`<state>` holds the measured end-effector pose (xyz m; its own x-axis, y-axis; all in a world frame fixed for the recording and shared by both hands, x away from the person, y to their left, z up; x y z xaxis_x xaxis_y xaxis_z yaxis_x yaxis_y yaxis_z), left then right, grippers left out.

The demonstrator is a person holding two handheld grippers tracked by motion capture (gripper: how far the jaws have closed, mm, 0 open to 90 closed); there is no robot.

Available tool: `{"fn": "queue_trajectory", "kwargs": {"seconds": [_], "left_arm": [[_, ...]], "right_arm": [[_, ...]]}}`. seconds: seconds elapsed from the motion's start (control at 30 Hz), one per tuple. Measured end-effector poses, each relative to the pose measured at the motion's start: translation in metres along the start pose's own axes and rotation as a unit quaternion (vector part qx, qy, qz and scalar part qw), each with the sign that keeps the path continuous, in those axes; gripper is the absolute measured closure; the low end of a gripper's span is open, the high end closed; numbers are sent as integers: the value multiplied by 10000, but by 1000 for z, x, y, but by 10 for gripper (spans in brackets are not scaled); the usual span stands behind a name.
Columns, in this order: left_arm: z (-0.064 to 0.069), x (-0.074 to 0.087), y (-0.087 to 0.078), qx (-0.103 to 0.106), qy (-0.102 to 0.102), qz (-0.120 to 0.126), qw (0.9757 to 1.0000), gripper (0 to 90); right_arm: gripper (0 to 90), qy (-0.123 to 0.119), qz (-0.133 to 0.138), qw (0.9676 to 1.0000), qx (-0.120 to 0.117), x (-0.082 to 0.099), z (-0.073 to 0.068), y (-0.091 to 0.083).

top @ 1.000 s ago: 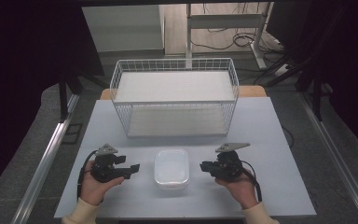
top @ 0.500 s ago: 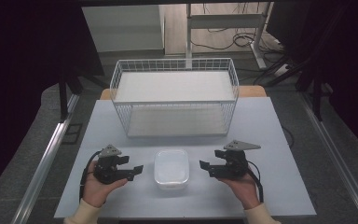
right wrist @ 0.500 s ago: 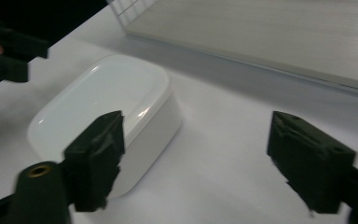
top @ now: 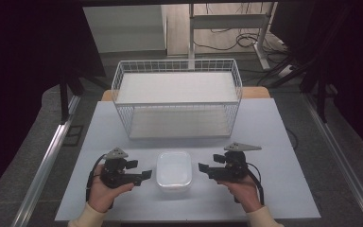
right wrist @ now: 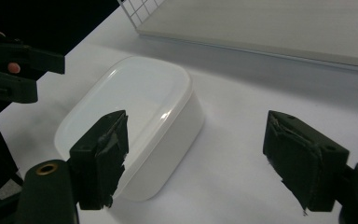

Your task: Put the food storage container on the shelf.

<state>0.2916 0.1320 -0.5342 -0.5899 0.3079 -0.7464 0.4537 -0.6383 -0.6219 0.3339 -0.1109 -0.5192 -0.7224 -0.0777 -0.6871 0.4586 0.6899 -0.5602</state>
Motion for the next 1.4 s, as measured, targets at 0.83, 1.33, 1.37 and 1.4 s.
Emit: {"fn": "queue_trajectory", "kwargs": {"seconds": [0.83,1.33,1.37,1.4], "left_arm": [[0,-2,29,892,-1343,251,9866,288],[6,0,39,1321,-1509,152,9796,477],[6,1,40,1219,-1491,103,9812,500],[6,2,40,1092,-1480,84,9829,535]], "right_arm": [[319,673,-368,9965,-337,12,-20,41],[484,854,-643,9929,-524,24,-23,52],[532,885,-643,9926,-529,23,-23,51],[578,964,-623,9918,-561,23,-23,50]]}}
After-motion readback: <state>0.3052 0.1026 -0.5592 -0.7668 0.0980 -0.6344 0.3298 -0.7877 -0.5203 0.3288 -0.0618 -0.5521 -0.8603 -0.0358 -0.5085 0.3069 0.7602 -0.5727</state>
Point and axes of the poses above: each handheld gripper's, and its own axes: y roughly forward along the jaws, x roughly out of its underside, z roughly to its right, the point moved 9 cm from there along y, roughly forward along the jaws, and after that the axes turned 10 degrees about y, right-handed, at the moved point
